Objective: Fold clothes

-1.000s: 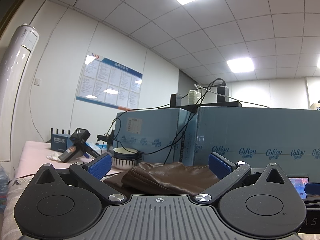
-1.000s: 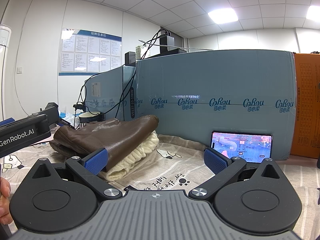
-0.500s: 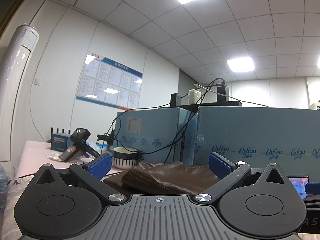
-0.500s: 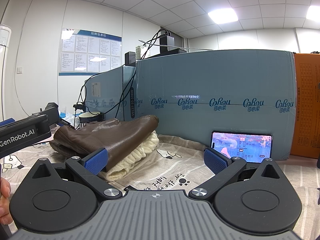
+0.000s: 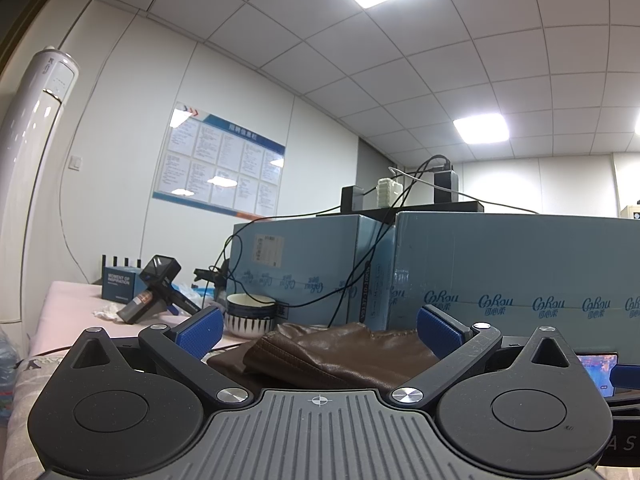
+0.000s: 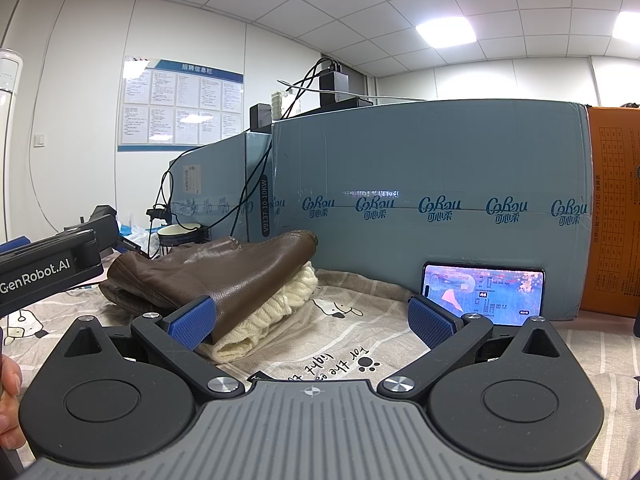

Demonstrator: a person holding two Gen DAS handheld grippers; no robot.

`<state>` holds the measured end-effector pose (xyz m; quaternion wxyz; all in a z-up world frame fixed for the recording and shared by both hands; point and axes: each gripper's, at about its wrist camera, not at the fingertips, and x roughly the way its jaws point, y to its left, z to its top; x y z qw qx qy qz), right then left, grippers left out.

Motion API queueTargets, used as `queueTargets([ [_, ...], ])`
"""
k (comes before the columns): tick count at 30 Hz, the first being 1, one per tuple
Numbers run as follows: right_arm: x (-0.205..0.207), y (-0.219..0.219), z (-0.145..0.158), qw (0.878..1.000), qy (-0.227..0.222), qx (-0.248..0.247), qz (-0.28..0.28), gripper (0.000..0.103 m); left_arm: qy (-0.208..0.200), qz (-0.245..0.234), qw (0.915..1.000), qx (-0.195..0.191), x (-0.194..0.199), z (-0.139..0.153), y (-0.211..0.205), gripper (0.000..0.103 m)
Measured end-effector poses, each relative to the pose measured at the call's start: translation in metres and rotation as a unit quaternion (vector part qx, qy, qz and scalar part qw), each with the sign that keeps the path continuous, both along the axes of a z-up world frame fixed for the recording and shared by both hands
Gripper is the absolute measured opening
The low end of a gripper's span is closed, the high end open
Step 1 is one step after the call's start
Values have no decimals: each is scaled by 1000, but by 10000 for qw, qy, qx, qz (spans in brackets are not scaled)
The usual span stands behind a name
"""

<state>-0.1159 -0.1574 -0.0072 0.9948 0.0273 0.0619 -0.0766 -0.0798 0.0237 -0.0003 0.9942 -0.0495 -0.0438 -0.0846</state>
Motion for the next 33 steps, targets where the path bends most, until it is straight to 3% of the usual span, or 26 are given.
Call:
queueTargets([
  [33,-1,1,0,10000,-4,-5,5,103,2,-13,10000,6,1,1,0,103],
])
